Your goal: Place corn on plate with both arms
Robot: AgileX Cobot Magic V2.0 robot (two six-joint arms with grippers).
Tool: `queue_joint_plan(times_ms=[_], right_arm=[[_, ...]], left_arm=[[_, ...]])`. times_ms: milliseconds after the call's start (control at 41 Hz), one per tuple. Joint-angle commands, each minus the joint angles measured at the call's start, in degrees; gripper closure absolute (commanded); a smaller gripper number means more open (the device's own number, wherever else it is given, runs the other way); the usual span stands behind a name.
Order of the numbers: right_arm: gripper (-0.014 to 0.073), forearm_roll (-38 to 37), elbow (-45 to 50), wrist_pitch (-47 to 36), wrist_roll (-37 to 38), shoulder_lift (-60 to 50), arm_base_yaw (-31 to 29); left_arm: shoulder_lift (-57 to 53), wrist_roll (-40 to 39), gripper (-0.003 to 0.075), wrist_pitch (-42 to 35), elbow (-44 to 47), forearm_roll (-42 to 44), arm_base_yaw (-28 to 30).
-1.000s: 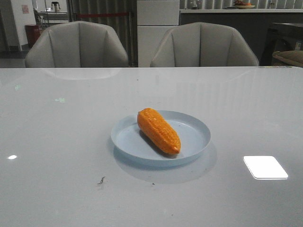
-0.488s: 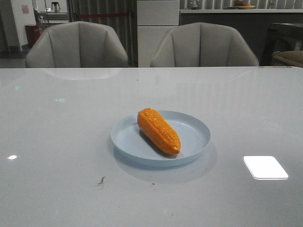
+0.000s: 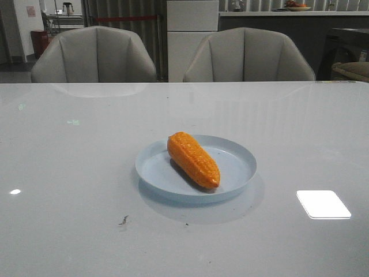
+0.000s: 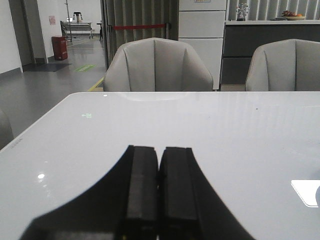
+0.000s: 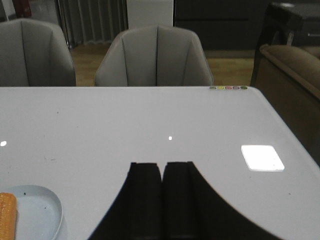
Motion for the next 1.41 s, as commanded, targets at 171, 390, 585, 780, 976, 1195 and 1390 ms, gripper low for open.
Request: queue_joint_plan(times_ms=[171,390,585,780,976,1195,1390], right_arm=[[0.0527,-5.81,17.12,-9.61,-0.18,-15.84,2.35],[0.0527,-5.81,28.10,-10.93,-0.18,-24.38,6.96],[0.0527,-5.81,28.06,-10.86,-0.18,-24.37,7.01],[0.0527,-5.81,28.06,-10.93,-0.18,-24.37,7.01],[0.0527,-5.81,28.06,-10.93,-0.18,-24.37,7.01],[0.0527,-5.81,28.06,-10.93,-0.18,-24.37,7.01],[0.0527,-5.81,28.06,-10.93,-0.18,-24.37,7.01]], left_arm=[[-0.79,-0.41,0.0631,-4.51,0.18,-0.58,0.13],[-0.79,-0.41,0.0631,-4.62,0.18,-0.58,0.13],[-0.79,-0.41,0.0631,-4.51,0.18,-0.58,0.13],[-0.79,-0.41,0.0631,-4.51,0.18,-0.58,0.13],[-0.79,-0.41,0.0631,-4.51,0.18,-0.58,0.13],[-0.79,-0.41,0.0631,-4.51,0.18,-0.58,0.13],[-0.79,-0.41,0.0631,-4.51,0.18,-0.58,0.13]])
